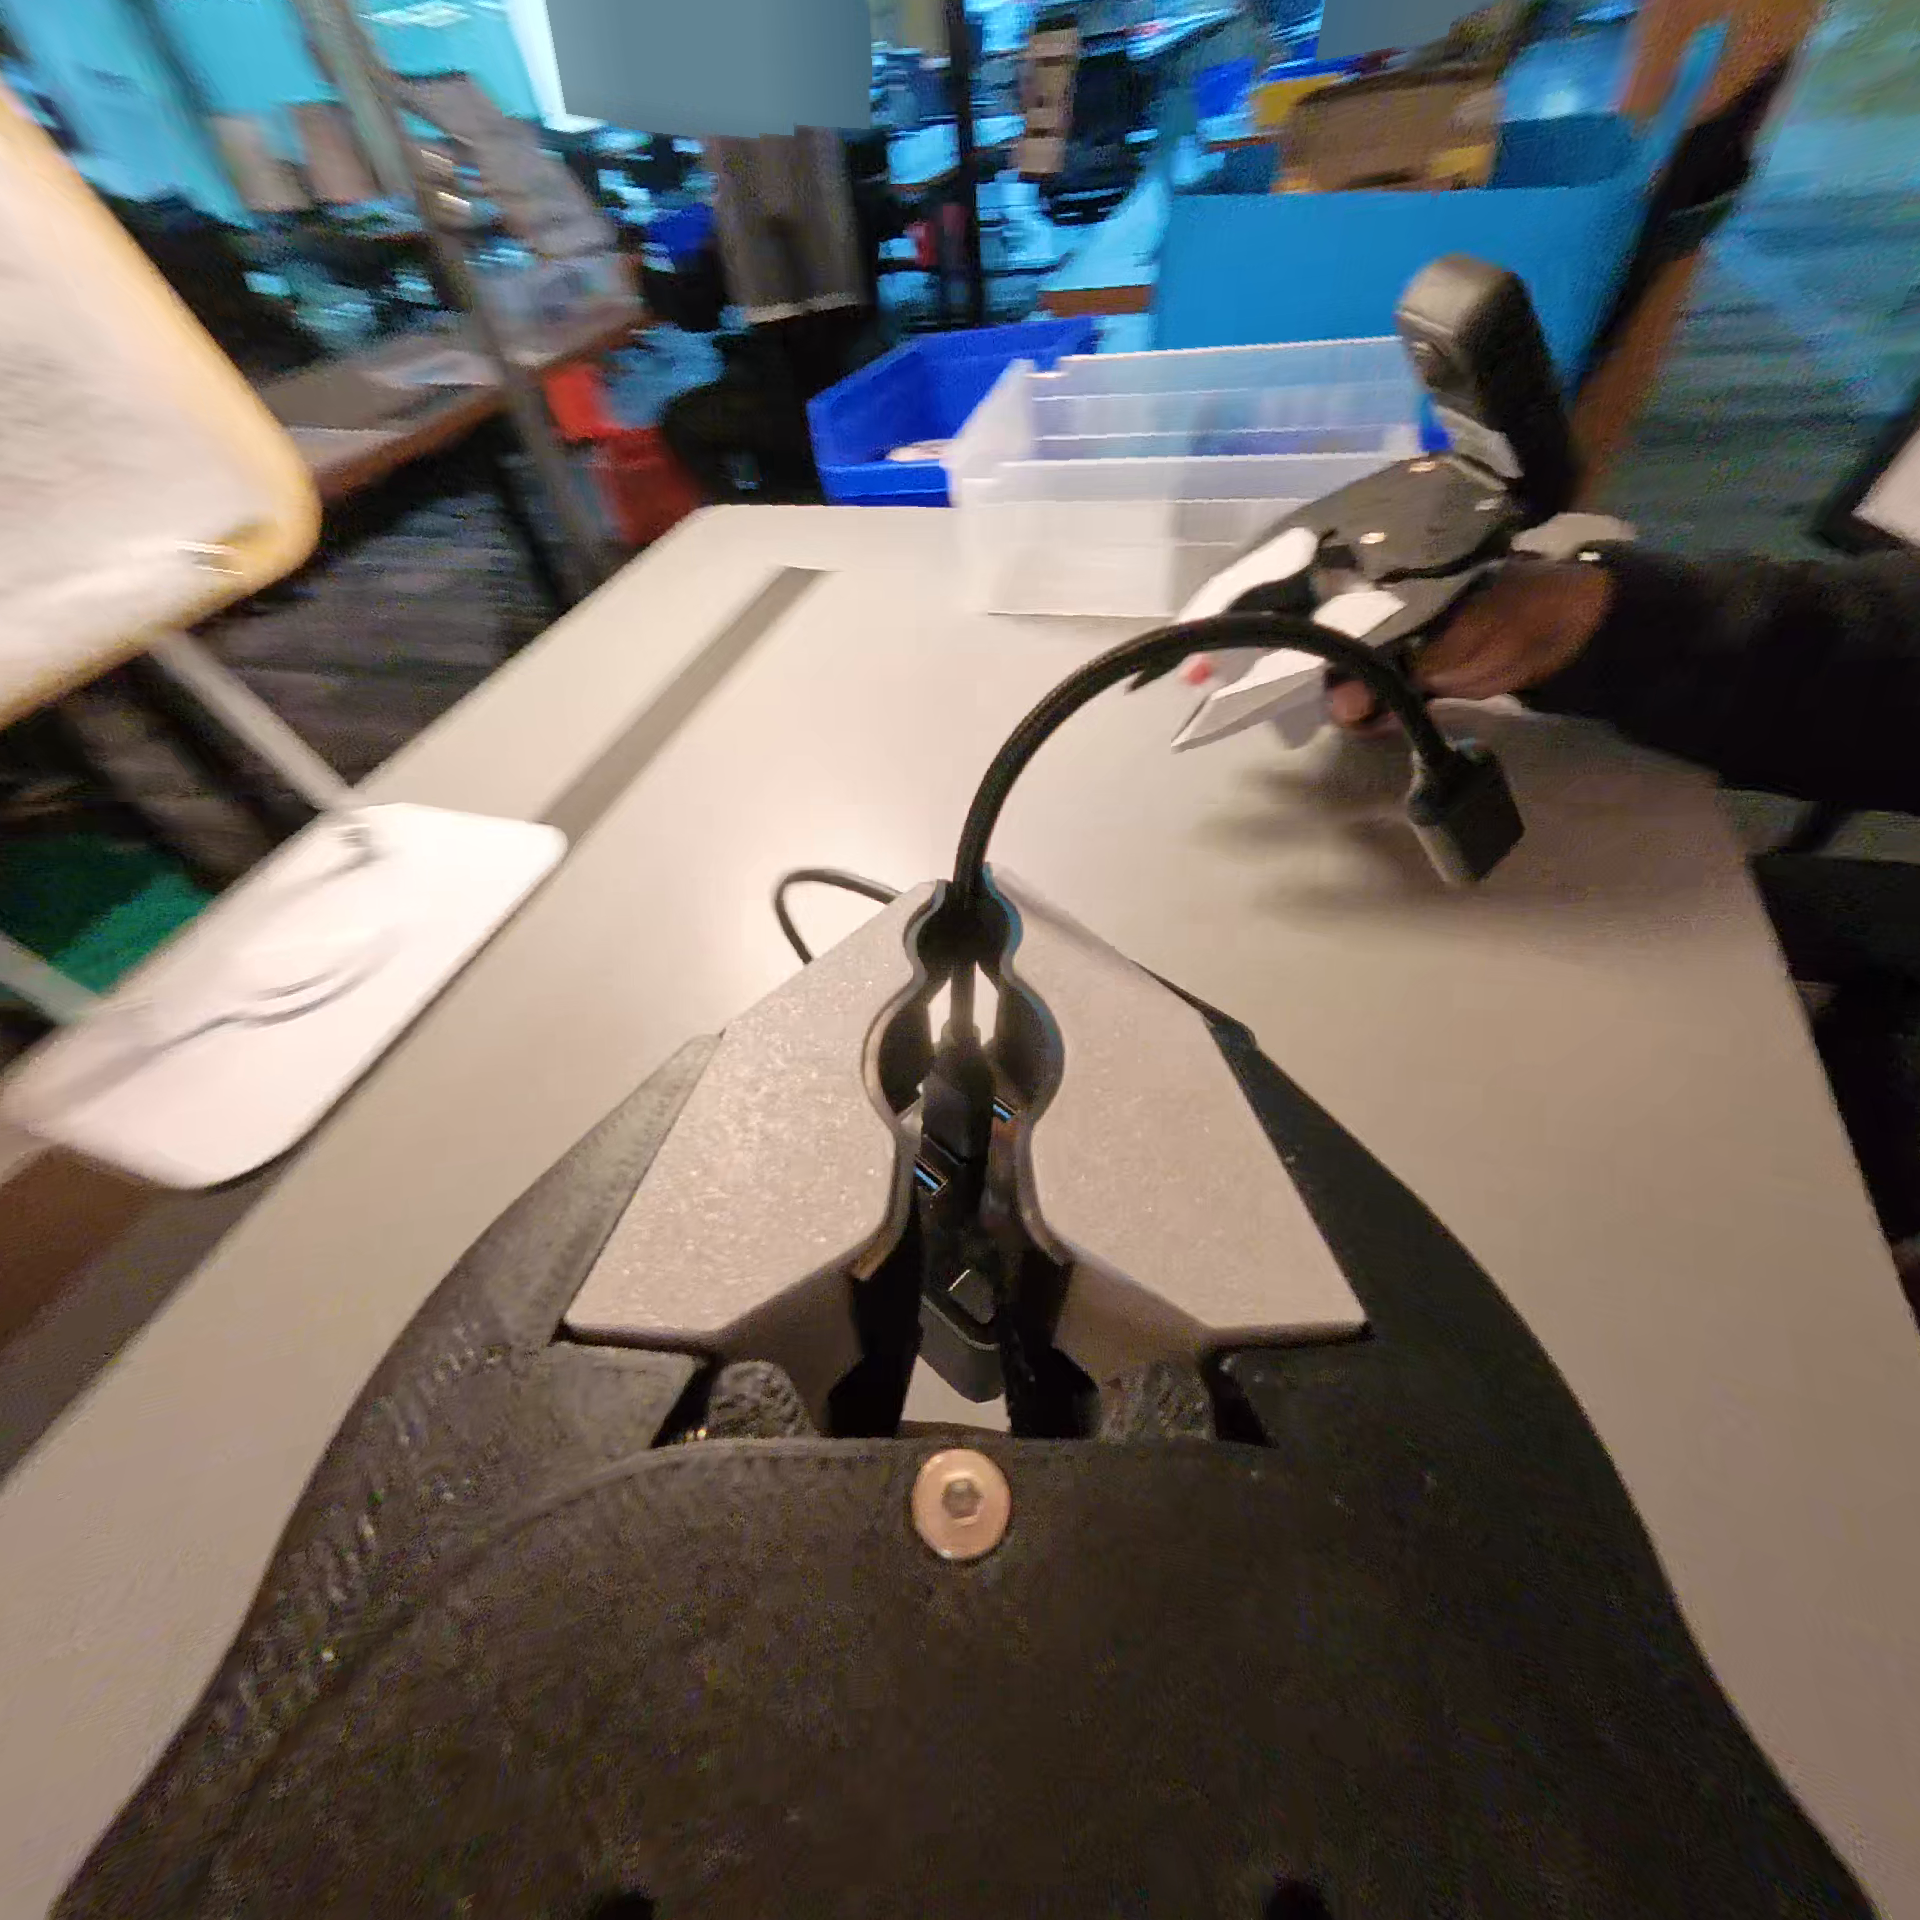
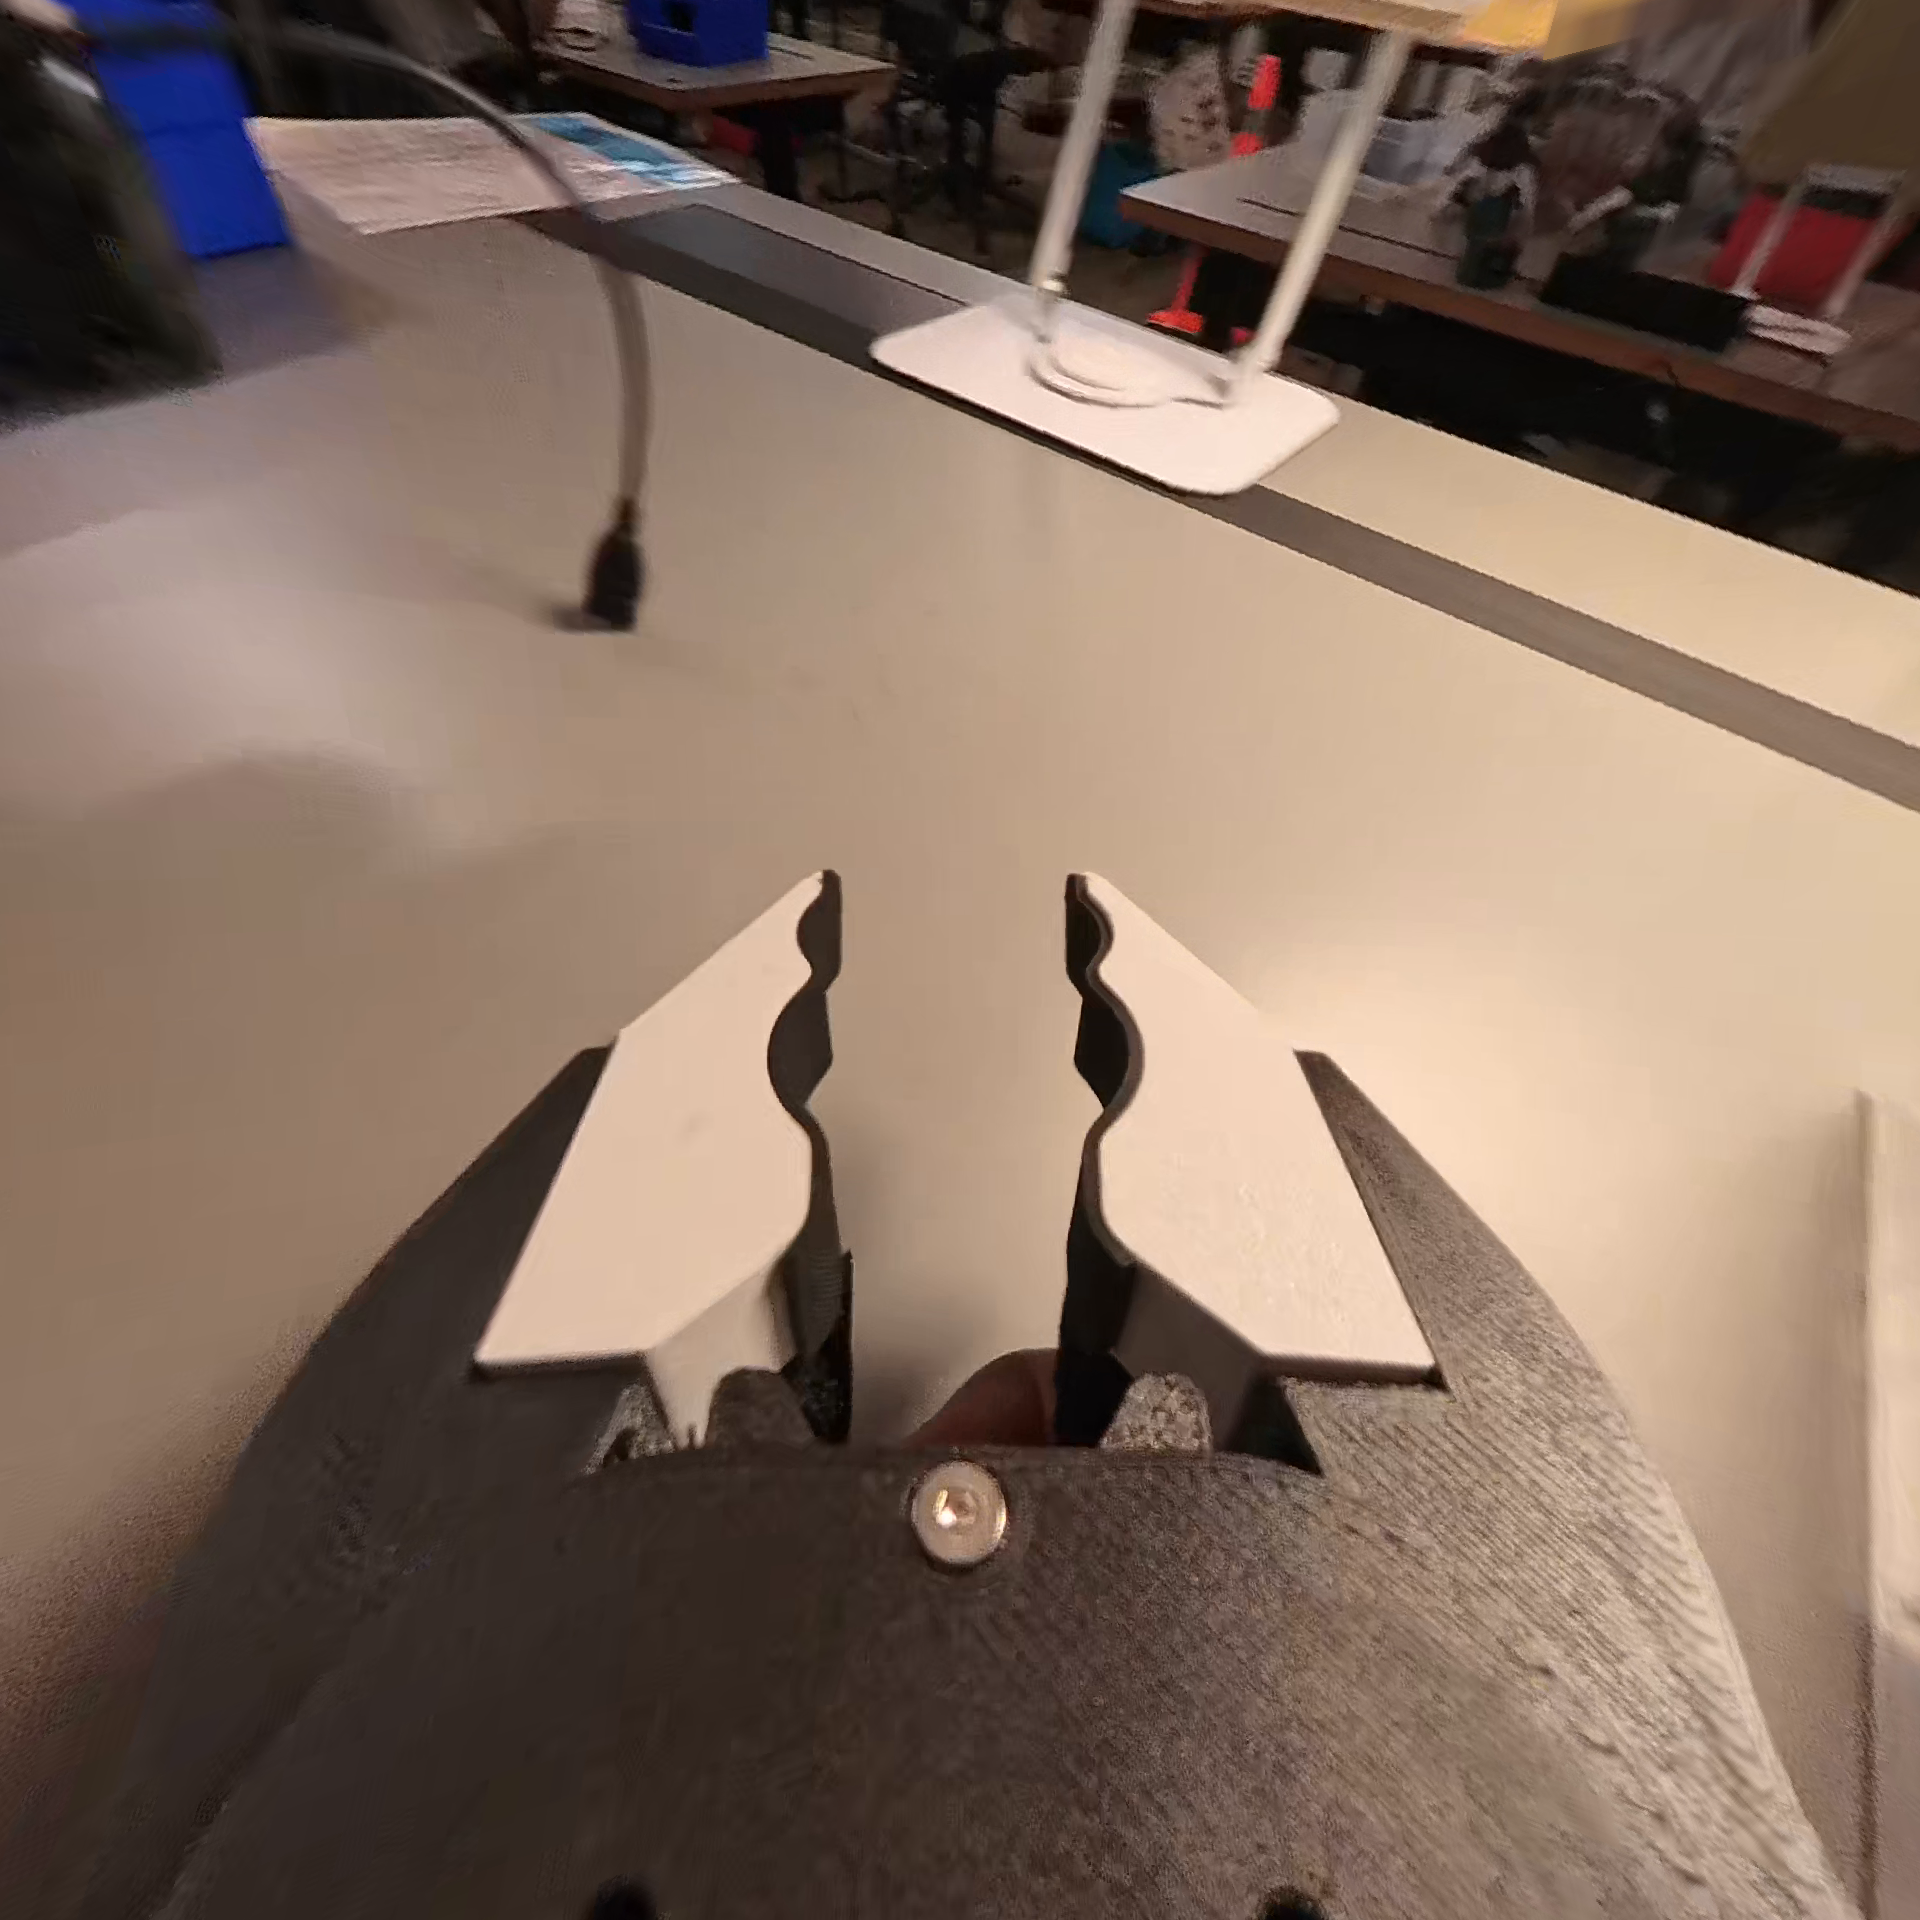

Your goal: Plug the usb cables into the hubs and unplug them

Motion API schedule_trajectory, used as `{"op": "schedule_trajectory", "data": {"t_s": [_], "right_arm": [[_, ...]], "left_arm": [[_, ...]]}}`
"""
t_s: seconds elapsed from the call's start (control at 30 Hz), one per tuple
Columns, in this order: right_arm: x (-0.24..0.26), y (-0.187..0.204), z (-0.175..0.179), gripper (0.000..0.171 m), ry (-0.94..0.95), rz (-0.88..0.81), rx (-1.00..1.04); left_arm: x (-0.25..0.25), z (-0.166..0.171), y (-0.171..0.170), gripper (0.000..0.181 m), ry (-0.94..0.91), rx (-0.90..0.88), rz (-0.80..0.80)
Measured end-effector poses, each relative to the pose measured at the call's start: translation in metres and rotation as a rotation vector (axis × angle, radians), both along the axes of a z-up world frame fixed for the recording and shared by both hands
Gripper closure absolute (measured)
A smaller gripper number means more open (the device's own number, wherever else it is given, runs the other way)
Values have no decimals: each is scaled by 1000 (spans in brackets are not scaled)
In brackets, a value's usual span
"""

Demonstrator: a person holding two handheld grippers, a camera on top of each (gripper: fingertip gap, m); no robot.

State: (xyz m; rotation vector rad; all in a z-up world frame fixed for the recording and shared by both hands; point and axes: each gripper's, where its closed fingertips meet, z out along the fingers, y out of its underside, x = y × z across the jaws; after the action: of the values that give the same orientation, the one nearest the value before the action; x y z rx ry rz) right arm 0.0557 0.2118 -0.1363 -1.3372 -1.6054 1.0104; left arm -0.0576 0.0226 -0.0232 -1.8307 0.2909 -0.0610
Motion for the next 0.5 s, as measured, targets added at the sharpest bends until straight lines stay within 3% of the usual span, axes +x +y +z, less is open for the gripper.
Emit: {"op": "schedule_trajectory", "data": {"t_s": [0.2, 0.33, 0.5], "right_arm": [[-36, -61, 25, 114, 29, 260, 323], [-65, -83, 36, 111, 28, 444, 518], [-83, -121, 16, 109, -37, 693, 477]], "left_arm": [[37, -47, 61, 176, -154, -52, -248], [39, -63, 71, 176, -181, -41, -271], [32, -79, 63, 176, -221, -38, -260]]}}
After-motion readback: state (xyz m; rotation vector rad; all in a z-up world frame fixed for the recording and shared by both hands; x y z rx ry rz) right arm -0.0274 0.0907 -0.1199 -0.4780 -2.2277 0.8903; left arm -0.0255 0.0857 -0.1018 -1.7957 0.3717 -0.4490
